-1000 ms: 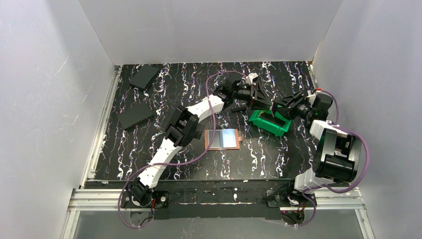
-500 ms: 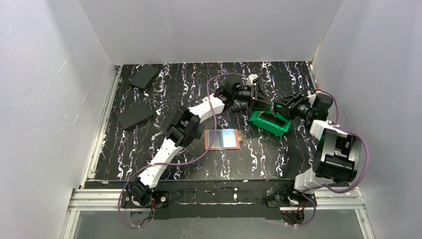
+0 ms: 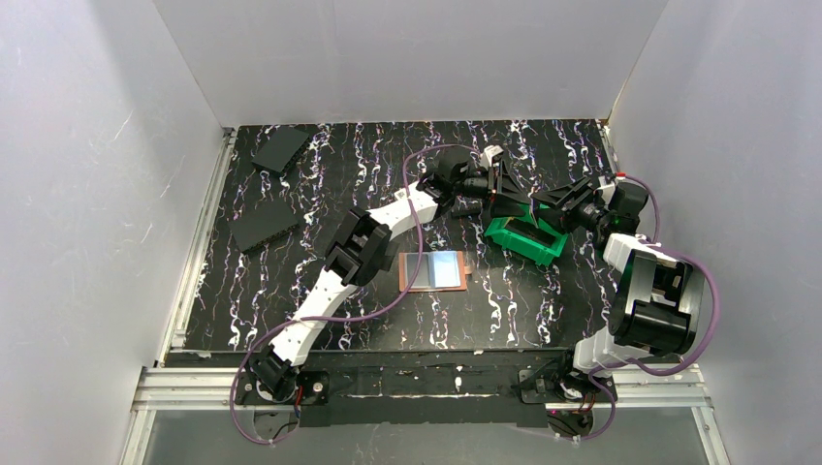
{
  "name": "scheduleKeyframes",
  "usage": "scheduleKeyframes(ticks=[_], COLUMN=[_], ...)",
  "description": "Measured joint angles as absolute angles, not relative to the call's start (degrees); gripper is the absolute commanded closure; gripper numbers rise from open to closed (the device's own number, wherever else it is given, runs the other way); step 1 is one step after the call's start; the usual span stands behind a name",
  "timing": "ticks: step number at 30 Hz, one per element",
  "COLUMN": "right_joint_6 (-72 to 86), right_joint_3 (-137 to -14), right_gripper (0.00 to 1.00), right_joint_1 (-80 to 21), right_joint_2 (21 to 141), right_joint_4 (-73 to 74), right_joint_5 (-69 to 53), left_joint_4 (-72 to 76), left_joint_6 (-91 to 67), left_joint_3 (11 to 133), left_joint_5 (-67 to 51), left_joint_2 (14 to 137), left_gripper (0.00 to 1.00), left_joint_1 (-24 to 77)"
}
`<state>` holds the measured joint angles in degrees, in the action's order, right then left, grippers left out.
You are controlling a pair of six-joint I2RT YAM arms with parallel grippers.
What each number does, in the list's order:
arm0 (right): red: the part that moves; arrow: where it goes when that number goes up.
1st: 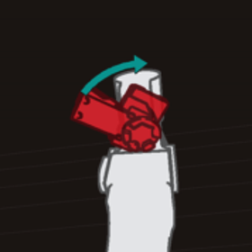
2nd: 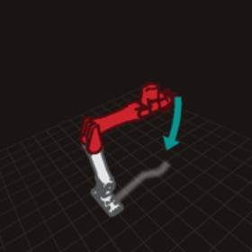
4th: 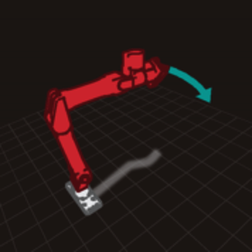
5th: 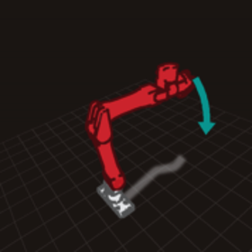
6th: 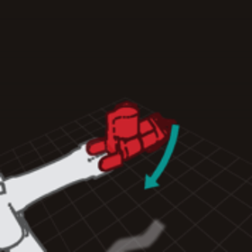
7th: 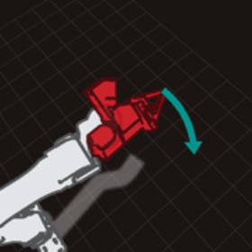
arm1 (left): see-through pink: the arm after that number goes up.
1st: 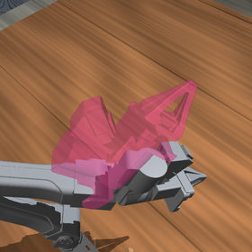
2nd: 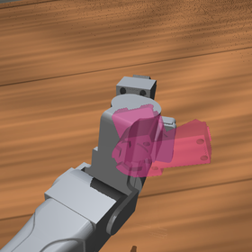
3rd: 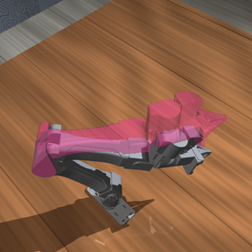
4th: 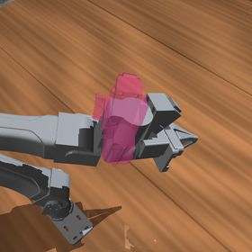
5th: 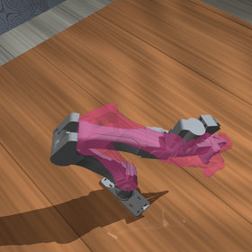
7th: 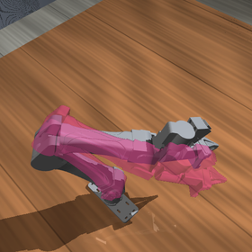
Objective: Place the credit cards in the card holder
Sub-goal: Pick up the credit card from the storage box.
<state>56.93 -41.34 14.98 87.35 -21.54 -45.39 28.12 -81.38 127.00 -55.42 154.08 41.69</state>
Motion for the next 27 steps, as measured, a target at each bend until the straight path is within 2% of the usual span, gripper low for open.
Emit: scheduleKeyframes(ticks=[11, 16, 23, 27], right_joint_6=[58.37, 59.18, 61.23, 61.43], right_joint_3=[-39.66, -38.5, -37.04, -36.51], right_gripper=[0.99, 0.99, 0.99, 0.99], right_joint_1=[15.0, 15.16, 16.12, 16.93], right_joint_2=[87.33, 87.33, 87.07, 86.21], right_joint_4=[-23.38, -24.53, -26.02, -26.33], right_joint_5=[-46.39, -46.68, -46.87, -46.83], left_joint_4=[31.99, 33.56, 34.33, 34.65], left_joint_6=[-85.52, -86.85, -87.48, -87.66], left_joint_3=[127.0, 127.0, 127.0, 126.85], left_joint_5=[-54.28, -53.71, -53.19, -52.97], left_joint_2=[154.47, 155.2, 155.33, 155.33], left_gripper=[0.47, 0.59, 0.6, 0.67], left_joint_1=[41.98, 42.19, 42.19, 42.17])
